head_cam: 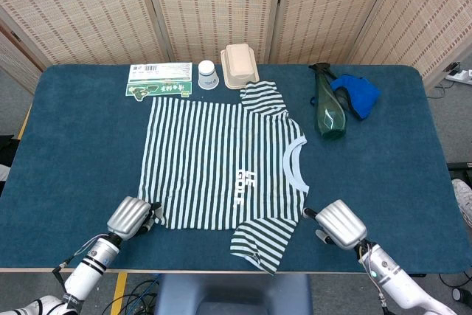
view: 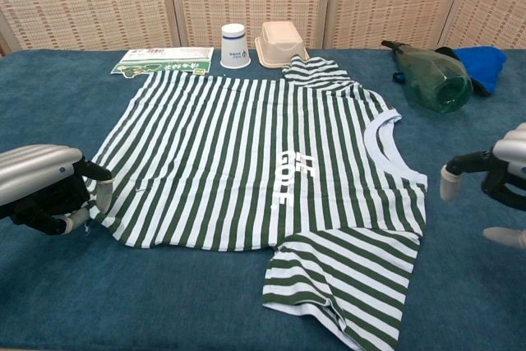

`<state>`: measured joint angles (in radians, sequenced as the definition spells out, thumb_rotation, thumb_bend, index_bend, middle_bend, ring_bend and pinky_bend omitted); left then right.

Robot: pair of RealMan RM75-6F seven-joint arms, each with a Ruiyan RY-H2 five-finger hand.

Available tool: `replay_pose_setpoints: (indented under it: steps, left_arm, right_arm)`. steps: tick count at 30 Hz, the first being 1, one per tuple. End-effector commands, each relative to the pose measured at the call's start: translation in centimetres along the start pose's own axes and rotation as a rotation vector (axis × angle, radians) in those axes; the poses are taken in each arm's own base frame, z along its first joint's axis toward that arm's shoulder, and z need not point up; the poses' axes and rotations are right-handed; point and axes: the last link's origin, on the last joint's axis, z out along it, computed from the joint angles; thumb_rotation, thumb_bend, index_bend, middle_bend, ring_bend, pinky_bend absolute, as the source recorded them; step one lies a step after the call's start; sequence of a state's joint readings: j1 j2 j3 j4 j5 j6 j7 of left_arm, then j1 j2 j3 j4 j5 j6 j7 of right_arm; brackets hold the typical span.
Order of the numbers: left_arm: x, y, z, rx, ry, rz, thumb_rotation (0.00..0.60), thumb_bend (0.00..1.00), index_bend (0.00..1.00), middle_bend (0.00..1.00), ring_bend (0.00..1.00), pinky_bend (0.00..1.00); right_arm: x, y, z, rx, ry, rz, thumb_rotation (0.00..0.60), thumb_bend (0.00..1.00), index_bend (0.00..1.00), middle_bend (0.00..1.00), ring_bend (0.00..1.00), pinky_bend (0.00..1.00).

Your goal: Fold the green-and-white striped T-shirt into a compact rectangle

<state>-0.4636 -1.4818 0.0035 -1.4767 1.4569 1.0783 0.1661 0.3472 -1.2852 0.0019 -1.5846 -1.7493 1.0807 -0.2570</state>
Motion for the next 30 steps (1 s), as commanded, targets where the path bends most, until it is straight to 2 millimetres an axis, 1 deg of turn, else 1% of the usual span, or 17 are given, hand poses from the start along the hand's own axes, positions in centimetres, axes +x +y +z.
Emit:
replay_pose_setpoints:
  steps: [1,10,21,30]
  left_arm:
    - [-0.1,-0.1,0.0,0.003,-0.001,-0.001,0.6,0.56,0.57,0.94,0.88,0.95]
    - [-0.2,-0.2,0.0,0.009,-0.003,-0.008,0.6,0.56,0.57,0.94,0.88,0.95]
    - [-0.5,-0.4,0.0,0.012,-0.008,-0.017,0.6,0.56,0.57,0.94,0.88,0.95]
    - [-0.6,-0.6,0.0,0.016,-0.006,-0.025,0.6,0.56,0.57,0.94,0.88,0.95]
  right_arm:
    - [-0.7,-0.2,1.5,0.016,-0.028,-0.029,0.6,0.29,0.38,0.87,0.92,1.0]
    - [-1.8,-1.0,3.8,0.047,-0.051,-0.049,0.6,0.29,0.41,0.88,0.92,1.0]
    - [-3.1,-1.7,5.0,0.068,-0.078,-0.087,0.6,0.3,0.43,0.88,0.93,1.0]
    - [-3.5,-2.5,6.0,0.075,-0.062,-0.101,0.6,0.32,0.46,0.88,0.93,1.0]
